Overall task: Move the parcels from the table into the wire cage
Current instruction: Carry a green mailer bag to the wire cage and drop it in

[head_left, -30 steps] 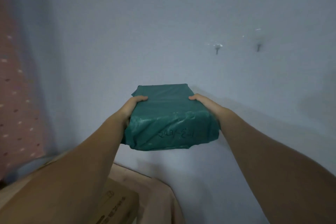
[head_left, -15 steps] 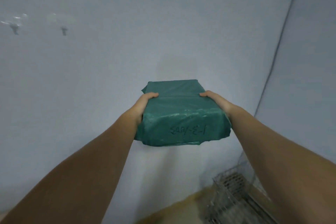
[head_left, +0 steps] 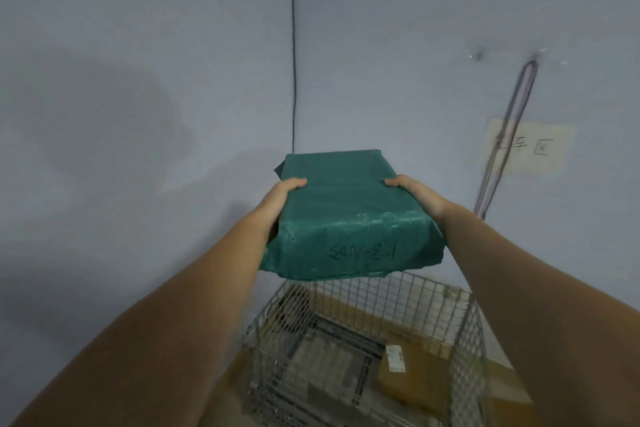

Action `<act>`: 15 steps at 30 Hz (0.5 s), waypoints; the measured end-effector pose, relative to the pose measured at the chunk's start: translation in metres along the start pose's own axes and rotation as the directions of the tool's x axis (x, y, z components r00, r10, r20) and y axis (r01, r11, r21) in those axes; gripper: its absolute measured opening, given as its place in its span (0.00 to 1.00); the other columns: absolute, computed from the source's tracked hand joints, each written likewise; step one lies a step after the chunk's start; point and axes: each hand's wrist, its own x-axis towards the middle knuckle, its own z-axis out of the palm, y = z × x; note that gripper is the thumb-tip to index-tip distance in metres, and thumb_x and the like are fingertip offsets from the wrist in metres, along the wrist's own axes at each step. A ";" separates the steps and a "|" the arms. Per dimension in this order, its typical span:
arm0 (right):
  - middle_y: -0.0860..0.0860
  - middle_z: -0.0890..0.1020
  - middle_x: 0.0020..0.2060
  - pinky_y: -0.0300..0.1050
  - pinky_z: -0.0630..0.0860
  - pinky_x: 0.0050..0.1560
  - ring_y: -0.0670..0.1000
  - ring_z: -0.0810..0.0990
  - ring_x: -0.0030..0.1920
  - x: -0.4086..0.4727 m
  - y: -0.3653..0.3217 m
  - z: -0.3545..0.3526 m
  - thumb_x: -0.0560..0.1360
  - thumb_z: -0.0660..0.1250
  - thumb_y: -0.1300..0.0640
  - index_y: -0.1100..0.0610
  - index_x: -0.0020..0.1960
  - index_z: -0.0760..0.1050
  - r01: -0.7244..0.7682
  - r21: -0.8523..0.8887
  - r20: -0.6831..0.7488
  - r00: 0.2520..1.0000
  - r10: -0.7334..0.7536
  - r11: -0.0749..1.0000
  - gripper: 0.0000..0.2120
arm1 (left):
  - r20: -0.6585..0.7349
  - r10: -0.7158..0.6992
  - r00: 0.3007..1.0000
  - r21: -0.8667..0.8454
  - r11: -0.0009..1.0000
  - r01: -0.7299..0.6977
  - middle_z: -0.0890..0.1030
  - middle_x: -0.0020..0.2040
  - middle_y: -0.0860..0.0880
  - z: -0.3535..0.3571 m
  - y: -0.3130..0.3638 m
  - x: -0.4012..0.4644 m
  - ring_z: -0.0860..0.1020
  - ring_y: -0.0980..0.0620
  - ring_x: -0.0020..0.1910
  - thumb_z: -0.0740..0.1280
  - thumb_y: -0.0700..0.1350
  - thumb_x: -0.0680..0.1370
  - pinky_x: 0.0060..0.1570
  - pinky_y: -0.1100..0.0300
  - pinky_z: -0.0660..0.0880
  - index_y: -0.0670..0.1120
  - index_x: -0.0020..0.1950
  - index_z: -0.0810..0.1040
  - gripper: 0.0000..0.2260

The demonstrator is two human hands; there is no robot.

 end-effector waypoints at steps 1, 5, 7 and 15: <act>0.58 0.88 0.51 0.59 0.79 0.60 0.59 0.86 0.47 0.009 0.004 -0.014 0.79 0.66 0.42 0.56 0.66 0.80 -0.011 0.009 -0.036 0.999 0.011 1.000 0.22 | 0.033 -0.011 0.999 0.005 1.000 0.011 0.88 0.49 0.44 0.012 -0.003 0.022 0.87 0.46 0.44 0.69 0.53 0.79 0.41 0.57 0.80 0.46 0.61 0.83 0.15; 0.56 0.89 0.44 0.53 0.82 0.50 0.56 0.87 0.41 0.041 0.017 -0.061 0.81 0.63 0.43 0.56 0.63 0.79 -0.022 0.076 -0.152 0.988 0.033 0.997 0.20 | 0.137 -0.040 0.990 0.041 0.999 0.034 0.87 0.55 0.42 0.057 -0.012 0.108 0.86 0.41 0.53 0.72 0.55 0.77 0.52 0.52 0.81 0.44 0.66 0.82 0.22; 0.55 0.89 0.42 0.50 0.81 0.46 0.55 0.87 0.38 0.056 0.026 -0.080 0.82 0.62 0.43 0.56 0.61 0.80 -0.034 0.097 -0.202 0.978 0.053 0.995 0.18 | 0.188 -0.057 0.980 0.055 0.997 0.048 0.87 0.55 0.42 0.078 -0.020 0.144 0.86 0.42 0.53 0.72 0.55 0.77 0.50 0.52 0.81 0.44 0.64 0.82 0.20; 0.56 0.89 0.47 0.51 0.82 0.47 0.56 0.88 0.43 0.177 0.118 -0.150 0.81 0.64 0.43 0.54 0.64 0.79 -0.085 0.263 -0.287 0.944 0.162 0.961 0.19 | 0.245 -0.187 0.951 0.117 0.980 0.163 0.88 0.55 0.43 0.137 -0.110 0.294 0.87 0.41 0.52 0.77 0.59 0.70 0.56 0.47 0.83 0.45 0.63 0.83 0.27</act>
